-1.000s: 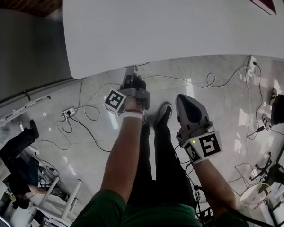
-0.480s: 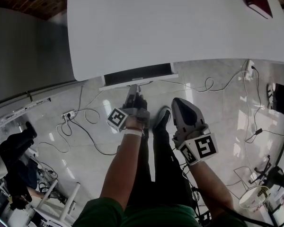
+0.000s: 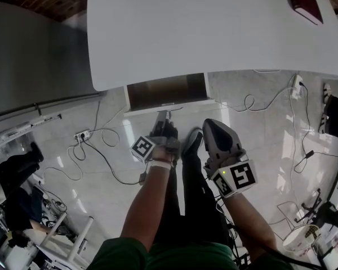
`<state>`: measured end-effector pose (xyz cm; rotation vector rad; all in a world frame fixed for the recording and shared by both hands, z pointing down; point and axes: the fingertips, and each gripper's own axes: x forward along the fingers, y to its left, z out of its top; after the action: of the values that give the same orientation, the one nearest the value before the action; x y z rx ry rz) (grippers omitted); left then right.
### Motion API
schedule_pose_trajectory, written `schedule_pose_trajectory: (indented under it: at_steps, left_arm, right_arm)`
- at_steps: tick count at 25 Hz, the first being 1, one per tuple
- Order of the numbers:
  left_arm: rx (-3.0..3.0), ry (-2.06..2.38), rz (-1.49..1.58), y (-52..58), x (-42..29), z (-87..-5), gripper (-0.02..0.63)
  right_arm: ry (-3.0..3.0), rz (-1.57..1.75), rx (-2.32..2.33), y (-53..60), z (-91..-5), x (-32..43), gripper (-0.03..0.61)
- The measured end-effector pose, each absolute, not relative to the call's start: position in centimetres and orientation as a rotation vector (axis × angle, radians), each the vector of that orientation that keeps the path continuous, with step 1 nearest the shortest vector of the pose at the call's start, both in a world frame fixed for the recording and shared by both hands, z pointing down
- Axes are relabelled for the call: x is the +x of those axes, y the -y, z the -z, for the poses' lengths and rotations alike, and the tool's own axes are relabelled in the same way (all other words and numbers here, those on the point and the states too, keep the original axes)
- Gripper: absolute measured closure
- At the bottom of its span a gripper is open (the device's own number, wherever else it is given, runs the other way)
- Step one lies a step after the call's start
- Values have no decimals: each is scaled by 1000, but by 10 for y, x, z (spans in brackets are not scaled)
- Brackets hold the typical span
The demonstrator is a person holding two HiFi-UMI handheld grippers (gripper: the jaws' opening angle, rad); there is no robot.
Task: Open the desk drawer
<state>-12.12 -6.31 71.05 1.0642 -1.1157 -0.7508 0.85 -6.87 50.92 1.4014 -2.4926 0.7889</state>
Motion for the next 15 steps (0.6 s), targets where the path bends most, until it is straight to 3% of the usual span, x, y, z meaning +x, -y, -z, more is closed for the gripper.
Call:
schedule_pose_trajectory:
  at_steps: [15]
  left_arm:
    - [1048,1095,732,26,-115,-712,589]
  right_arm:
    - [2498,-796,1381,58,-509,2,577]
